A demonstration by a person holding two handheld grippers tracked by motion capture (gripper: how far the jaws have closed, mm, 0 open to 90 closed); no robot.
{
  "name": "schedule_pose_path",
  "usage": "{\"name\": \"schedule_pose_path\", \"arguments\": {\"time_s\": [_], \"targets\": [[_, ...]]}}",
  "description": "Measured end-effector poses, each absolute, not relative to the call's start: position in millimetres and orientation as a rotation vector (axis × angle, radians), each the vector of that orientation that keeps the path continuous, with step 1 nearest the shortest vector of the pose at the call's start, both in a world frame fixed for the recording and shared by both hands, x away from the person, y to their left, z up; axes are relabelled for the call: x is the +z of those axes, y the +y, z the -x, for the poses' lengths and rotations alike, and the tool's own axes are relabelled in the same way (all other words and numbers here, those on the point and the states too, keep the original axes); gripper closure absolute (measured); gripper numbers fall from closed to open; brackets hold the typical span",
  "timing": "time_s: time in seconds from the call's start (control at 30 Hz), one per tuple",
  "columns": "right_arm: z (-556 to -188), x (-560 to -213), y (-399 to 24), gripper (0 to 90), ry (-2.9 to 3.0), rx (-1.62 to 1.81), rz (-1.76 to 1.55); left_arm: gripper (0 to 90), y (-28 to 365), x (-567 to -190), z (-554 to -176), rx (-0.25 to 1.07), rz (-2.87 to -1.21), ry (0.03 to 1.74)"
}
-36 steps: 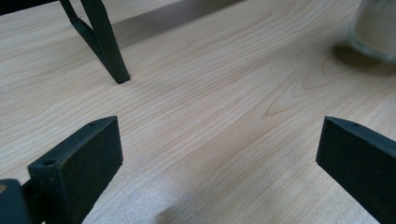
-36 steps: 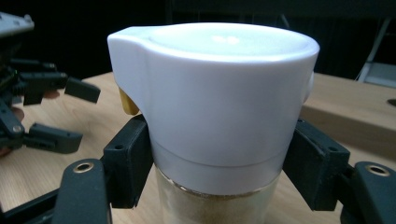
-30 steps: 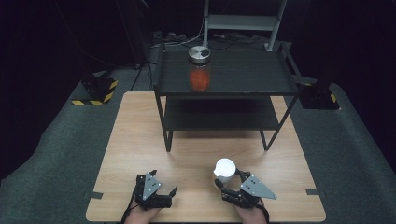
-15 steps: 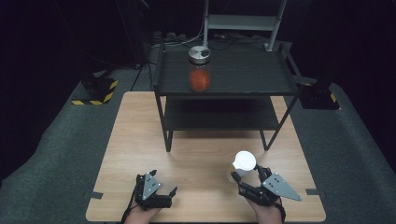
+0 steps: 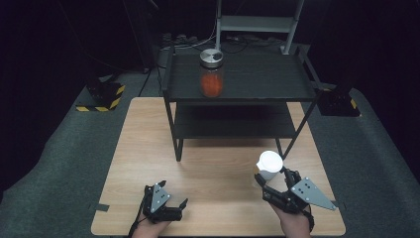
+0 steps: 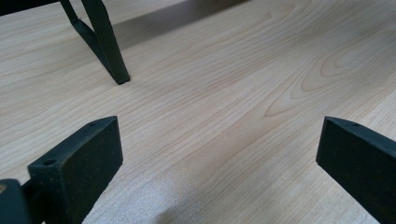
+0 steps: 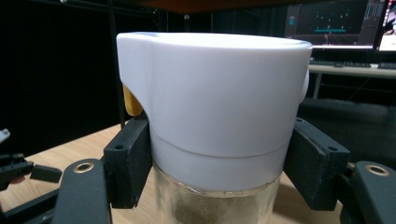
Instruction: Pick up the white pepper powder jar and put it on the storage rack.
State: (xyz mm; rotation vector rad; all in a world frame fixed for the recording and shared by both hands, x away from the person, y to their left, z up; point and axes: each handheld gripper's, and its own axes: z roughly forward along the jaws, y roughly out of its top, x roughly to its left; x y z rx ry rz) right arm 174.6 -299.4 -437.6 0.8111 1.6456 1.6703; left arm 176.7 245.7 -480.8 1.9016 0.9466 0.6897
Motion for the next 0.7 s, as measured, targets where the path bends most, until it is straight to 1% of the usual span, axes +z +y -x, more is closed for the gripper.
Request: {"name": "schedule_pose_path", "arguments": {"time_s": [0.4,0.7], "targets": [[-176.8,-409.9,-299.0,30.0,1.602,1.674,-0.78,0.6,247.4,-481.0,-177.2,0.68,-1.898,0.945],[-182.8,-381.6,-299.3,30.0,1.577,1.669,-0.765,0.6,248.4,-481.1,-177.5,0.675,-1.897,0.942]]}}
